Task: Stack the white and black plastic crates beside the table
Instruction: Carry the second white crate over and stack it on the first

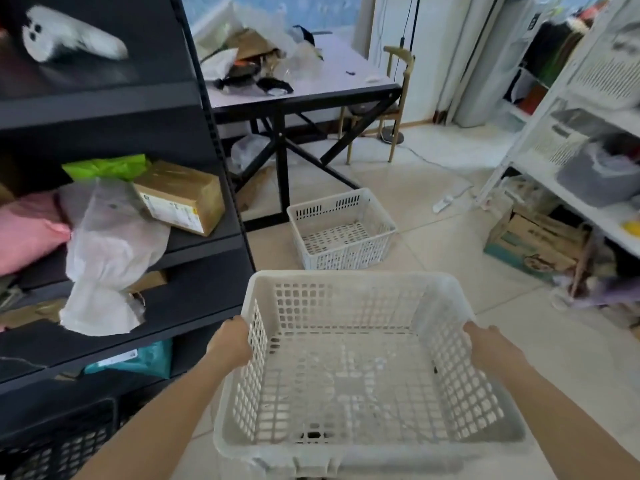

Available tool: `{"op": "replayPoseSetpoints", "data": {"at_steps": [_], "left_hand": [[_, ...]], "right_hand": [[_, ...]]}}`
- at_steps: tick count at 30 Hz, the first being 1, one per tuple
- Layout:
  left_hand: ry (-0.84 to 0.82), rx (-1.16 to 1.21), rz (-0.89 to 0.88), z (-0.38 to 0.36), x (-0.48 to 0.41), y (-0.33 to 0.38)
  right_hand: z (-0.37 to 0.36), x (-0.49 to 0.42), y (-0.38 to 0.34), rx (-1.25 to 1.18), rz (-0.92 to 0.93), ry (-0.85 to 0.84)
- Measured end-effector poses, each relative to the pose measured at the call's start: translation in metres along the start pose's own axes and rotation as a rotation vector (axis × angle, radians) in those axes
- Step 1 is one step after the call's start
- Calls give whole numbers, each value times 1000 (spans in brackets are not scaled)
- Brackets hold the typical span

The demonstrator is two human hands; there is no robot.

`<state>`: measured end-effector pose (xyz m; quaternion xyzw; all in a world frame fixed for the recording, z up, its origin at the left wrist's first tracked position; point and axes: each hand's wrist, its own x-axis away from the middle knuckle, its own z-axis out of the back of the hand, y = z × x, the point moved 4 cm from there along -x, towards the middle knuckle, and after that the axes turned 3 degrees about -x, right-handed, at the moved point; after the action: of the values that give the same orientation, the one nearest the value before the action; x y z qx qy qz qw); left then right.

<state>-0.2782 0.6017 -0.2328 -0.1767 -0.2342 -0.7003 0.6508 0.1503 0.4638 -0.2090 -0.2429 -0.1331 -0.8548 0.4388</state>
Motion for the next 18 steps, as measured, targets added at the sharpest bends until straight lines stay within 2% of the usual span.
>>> {"op": "replayPoseSetpoints", "data": {"at_steps": [5, 12, 18], "left_hand": [[14, 23, 26, 48, -61, 42], [55, 68, 60, 113, -148, 97], [106, 144, 137, 158, -243, 141]], "right_hand": [[55, -85, -8, 0, 4, -2], [141, -200, -32, -23, 103, 28], [208, -324, -56, -31, 149, -50]]}}
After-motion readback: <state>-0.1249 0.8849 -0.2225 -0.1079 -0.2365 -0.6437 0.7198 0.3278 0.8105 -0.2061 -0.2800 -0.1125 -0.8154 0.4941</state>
